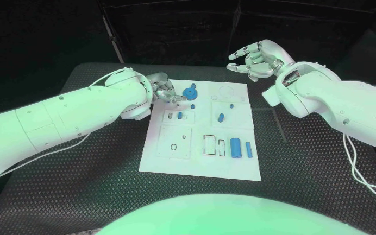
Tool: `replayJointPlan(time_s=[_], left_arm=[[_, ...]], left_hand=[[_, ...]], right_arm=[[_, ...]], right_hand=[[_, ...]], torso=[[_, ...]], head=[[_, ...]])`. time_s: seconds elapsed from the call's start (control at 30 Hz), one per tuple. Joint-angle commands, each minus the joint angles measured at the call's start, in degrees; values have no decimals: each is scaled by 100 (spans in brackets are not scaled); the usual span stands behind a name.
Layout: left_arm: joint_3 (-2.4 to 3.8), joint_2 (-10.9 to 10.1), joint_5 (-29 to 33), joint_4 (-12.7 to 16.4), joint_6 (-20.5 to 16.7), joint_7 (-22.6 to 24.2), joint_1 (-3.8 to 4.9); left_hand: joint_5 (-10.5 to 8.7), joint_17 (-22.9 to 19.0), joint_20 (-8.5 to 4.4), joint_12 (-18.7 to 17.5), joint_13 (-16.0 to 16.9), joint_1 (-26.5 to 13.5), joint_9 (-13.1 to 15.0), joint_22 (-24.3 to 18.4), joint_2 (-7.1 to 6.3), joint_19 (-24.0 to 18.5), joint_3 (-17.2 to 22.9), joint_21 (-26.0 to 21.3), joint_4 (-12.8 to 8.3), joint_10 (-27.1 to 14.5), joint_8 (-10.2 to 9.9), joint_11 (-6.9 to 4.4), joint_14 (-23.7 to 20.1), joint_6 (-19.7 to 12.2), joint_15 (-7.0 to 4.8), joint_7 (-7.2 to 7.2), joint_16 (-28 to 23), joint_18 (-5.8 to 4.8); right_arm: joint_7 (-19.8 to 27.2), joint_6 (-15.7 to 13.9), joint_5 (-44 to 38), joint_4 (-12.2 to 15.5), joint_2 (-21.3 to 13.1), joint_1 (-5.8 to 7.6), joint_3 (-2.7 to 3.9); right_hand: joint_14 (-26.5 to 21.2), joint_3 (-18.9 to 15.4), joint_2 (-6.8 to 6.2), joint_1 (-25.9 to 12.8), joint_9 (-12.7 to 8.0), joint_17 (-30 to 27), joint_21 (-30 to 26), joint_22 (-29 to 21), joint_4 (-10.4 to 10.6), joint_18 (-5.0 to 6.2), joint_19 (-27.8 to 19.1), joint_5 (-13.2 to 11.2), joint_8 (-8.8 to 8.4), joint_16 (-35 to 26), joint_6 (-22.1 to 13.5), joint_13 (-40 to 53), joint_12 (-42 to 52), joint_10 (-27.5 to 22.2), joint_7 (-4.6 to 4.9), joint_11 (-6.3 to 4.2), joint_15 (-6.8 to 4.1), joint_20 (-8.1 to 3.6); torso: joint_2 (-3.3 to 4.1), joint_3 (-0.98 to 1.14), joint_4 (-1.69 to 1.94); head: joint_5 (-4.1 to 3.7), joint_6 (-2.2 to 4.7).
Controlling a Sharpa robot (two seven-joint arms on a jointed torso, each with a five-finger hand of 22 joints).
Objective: Assemble the parts on the task board
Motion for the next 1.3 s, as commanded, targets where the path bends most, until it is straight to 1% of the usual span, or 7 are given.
replayJointPlan(time_s=[0.03, 0.13, 0.27, 0.37, 0.47, 0.87, 1.3], left_arm=[[64, -18, -1, -43, 580, -42, 84], [109, 66, 0, -302, 833, -22, 237], [127, 324, 0, -864, 1102, 14, 437], [69, 540, 0, -1304, 1314, 29, 560], [20, 696, 0, -1603, 1458, 33, 622], [-80, 1119, 1, -2482, 1909, 23, 685], [-199, 1358, 11, -2824, 2102, 21, 688]], left_hand=[[-10, 1510, -5, -273, -328, 132, -10, -13, 24, 89, -100, -96, -7, -204, -73, 37, 594, -135, -2, 28, 18, -49], [-5, 1510, 59, -645, -767, 294, -148, -136, 73, 34, -263, -220, -1, -489, -345, 154, 594, -456, 85, 172, 18, -26], [-3, 1510, 141, -765, -922, 416, -334, -175, 142, 15, -442, -271, 11, -586, -582, 246, 594, -530, 171, 271, 18, -15], [-3, 1510, 164, -788, -960, 448, -400, -177, 170, 13, -527, -281, 13, -608, -648, 263, 594, -511, 186, 288, 18, -11], [-3, 1510, 174, -810, -991, 459, -433, -177, 189, 12, -569, -285, 16, -626, -680, 270, 594, -502, 193, 295, 18, -10], [-3, 1510, 199, -899, -1115, 493, -532, -214, 258, -6, -697, -329, 18, -708, -779, 293, 594, -483, 214, 319, 18, 2], [-104, 1510, 223, -923, -1182, 390, -660, -204, 367, -8, -942, -341, 27, -744, -890, 310, 594, -416, 232, 335, 18, 4]], right_arm=[[19, -46, 30, 1, -5, 10, 5], [17, -39, 31, -6, 0, 10, 5], [17, -28, 32, -17, 22, 10, 5], [16, -21, 32, -22, 34, 10, 5], [15, -15, 32, -30, 45, 10, 5], [18, -1, 33, -53, 87, 10, 5], [7, 0, 33, -83, 130, 10, 5]], right_hand=[[245, -28, 13, -49, -5, 0, -23, -7, 9, 42, 5, 25, 33, -13, -19, -5, 1, 32, -30, -18, -35, -23], [245, -30, 14, -52, -5, 1, -22, -2, 11, 41, 8, 26, 33, -13, -18, -3, 2, 34, -30, -18, -35, -23], [245, -30, 14, -53, -5, 0, -25, -8, 12, 42, 5, 27, 34, -14, -18, -6, 0, 32, -31, -18, -35, -23], [245, -30, 14, -53, -5, 0, -25, -8, 12, 42, 5, 27, 34, -14, -18, -6, 0, 32, -31, -18, -35, -23], [245, -30, 14, -53, -5, 0, -25, -8, 12, 42, 5, 27, 34, -14, -18, -6, 0, 32, -31, -18, -35, -23], [246, -31, 15, -52, -5, 1, -22, -1, 12, 41, 10, 29, 35, -14, -17, -2, 3, 35, -31, -19, -35, -23], [247, -26, 29, -41, -4, 4, -28, -9, 9, 42, 8, 47, 40, -14, -15, -1, 6, 37, -33, -21, -37, -24]], torso=[[7, -4, 3], [5, -4, 5], [8, -2, -10], [13, -2, -18], [11, -4, -7], [5, -4, -3], [-2, 0, 4]], head=[[2, 1], [2, 1], [28, 1], [31, 1], [24, 1], [55, 1], [75, 1]])
